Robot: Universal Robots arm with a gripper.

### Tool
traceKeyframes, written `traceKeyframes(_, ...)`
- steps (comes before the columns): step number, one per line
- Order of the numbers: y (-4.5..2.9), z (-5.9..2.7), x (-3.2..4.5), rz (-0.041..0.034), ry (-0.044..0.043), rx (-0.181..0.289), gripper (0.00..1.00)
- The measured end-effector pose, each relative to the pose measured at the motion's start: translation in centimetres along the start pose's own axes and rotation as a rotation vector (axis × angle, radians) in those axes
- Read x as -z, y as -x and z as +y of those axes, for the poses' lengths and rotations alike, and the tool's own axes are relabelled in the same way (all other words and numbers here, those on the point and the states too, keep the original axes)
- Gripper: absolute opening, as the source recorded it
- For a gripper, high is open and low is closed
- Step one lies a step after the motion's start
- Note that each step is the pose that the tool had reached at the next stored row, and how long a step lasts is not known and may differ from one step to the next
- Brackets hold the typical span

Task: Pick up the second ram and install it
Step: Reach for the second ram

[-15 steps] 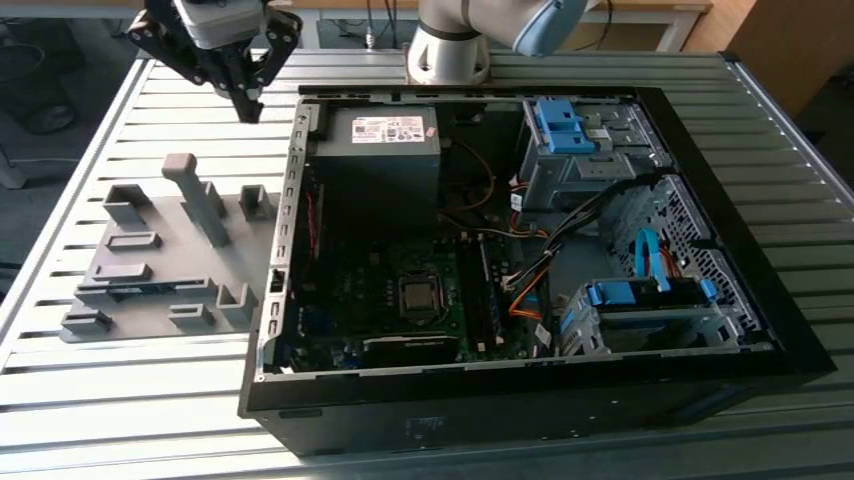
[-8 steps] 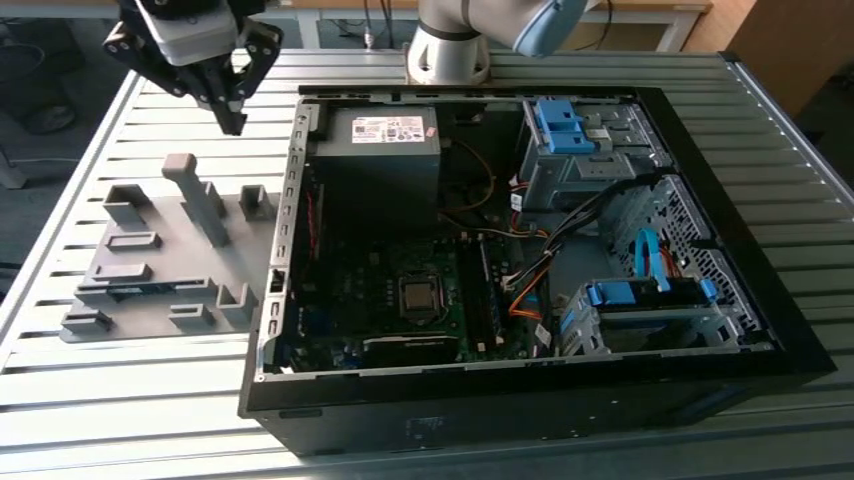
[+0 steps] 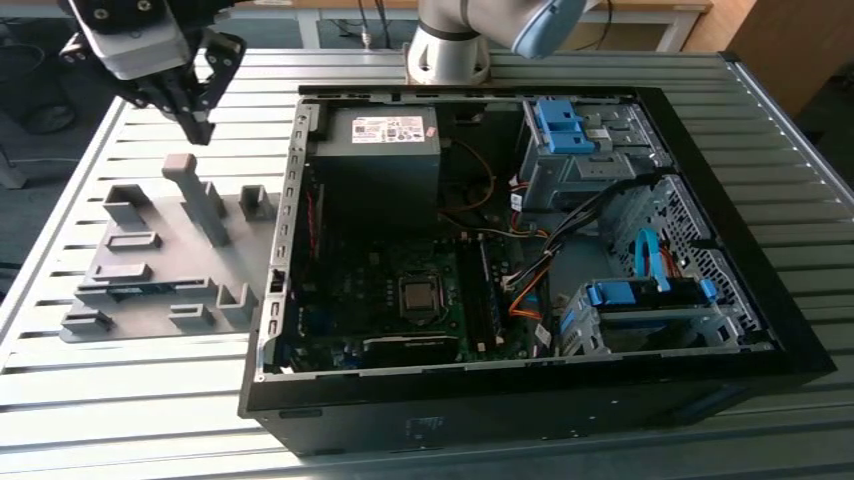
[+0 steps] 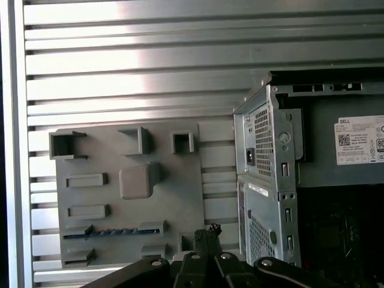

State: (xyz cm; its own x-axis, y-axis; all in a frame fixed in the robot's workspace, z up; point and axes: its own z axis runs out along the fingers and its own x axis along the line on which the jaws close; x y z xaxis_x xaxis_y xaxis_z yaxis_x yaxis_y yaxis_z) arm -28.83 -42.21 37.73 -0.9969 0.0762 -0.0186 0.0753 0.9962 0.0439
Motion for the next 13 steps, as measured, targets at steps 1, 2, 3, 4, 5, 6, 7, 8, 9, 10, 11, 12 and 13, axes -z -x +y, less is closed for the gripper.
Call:
traceKeyframes(1,-0.33,-0.1,-0.01,0.0001,0.0,0.0,0.11)
traceKeyframes(2,-0.61,-0.21,-0.03,0.0004,0.0,0.0,0.11)
traceKeyframes(3,-0.83,-0.33,-0.05,0.0009,0.0,0.0,0.11)
traceKeyframes(4,-1.01,-0.48,-0.07,0.0011,-0.0001,0.0,0.11)
traceKeyframes(5,-1.21,-0.63,-0.09,0.0012,-0.0001,0.0,0.11)
traceKeyframes(6,-1.45,-0.78,-0.11,0.0012,-0.0001,0.0,0.11)
traceKeyframes(7,-1.69,-0.93,-0.13,0.0012,-0.0001,0.0,0.11)
traceKeyframes(8,-1.92,-1.06,-0.14,0.0012,-0.0001,0.0,0.11)
traceKeyframes(9,-2.12,-1.17,-0.14,0.0013,-0.0001,0.0,0.11)
traceKeyframes(10,-2.34,-1.29,-0.14,0.0013,-0.0002,0.0,0.11)
traceKeyframes(11,-2.53,-1.4,-0.14,0.0013,-0.0002,0.0,0.11)
traceKeyframes(12,-2.73,-1.54,-0.14,0.0013,-0.0001,0.0,0.11)
traceKeyframes(13,-2.92,-1.72,-0.14,0.0013,-0.0001,0.001,0.11)
